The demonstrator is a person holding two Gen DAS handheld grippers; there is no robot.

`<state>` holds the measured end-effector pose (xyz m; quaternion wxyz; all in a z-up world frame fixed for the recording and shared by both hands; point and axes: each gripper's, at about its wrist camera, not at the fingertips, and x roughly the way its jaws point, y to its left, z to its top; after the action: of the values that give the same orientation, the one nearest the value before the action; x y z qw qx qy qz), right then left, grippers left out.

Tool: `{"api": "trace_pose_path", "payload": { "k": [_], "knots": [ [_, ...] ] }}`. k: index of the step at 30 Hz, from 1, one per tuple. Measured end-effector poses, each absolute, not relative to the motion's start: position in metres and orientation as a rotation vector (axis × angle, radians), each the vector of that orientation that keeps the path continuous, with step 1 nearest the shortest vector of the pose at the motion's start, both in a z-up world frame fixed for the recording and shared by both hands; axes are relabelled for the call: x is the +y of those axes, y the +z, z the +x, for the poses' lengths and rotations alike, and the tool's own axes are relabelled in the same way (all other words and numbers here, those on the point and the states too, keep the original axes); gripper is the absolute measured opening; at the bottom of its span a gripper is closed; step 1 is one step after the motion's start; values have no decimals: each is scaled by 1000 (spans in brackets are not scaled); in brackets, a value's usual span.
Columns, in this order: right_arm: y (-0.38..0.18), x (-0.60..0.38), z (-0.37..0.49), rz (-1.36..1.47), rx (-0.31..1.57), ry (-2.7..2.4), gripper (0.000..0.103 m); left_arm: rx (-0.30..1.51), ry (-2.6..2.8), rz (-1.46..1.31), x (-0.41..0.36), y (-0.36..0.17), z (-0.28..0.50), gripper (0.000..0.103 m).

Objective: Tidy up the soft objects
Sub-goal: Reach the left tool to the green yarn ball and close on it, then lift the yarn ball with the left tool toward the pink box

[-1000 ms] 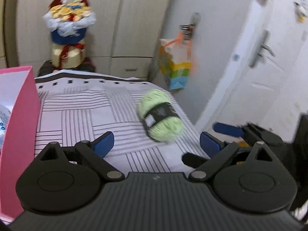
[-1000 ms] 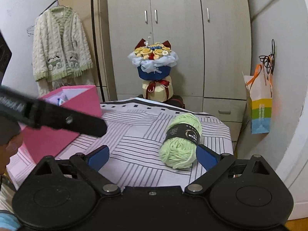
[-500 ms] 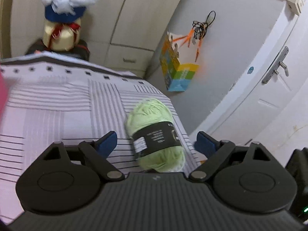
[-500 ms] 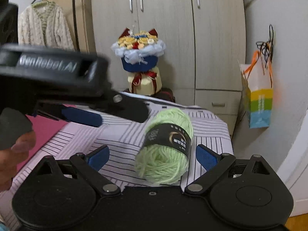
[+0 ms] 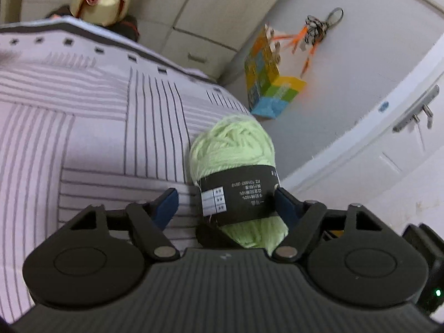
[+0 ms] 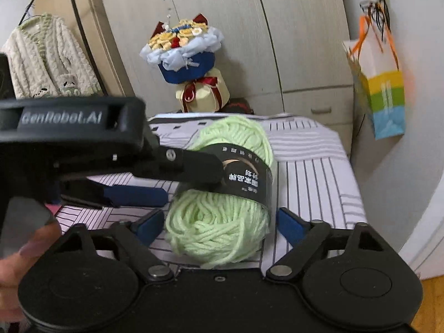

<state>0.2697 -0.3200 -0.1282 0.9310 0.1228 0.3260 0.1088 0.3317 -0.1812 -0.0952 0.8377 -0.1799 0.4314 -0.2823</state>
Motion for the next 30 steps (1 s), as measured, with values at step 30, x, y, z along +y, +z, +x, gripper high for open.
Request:
{"api": "trace_pose_path", "payload": {
  "k": [30],
  "knots": [
    [-103,-283,196,279,717,192,60,927,-663,-345,-144,-79,249,57]
  ]
}}
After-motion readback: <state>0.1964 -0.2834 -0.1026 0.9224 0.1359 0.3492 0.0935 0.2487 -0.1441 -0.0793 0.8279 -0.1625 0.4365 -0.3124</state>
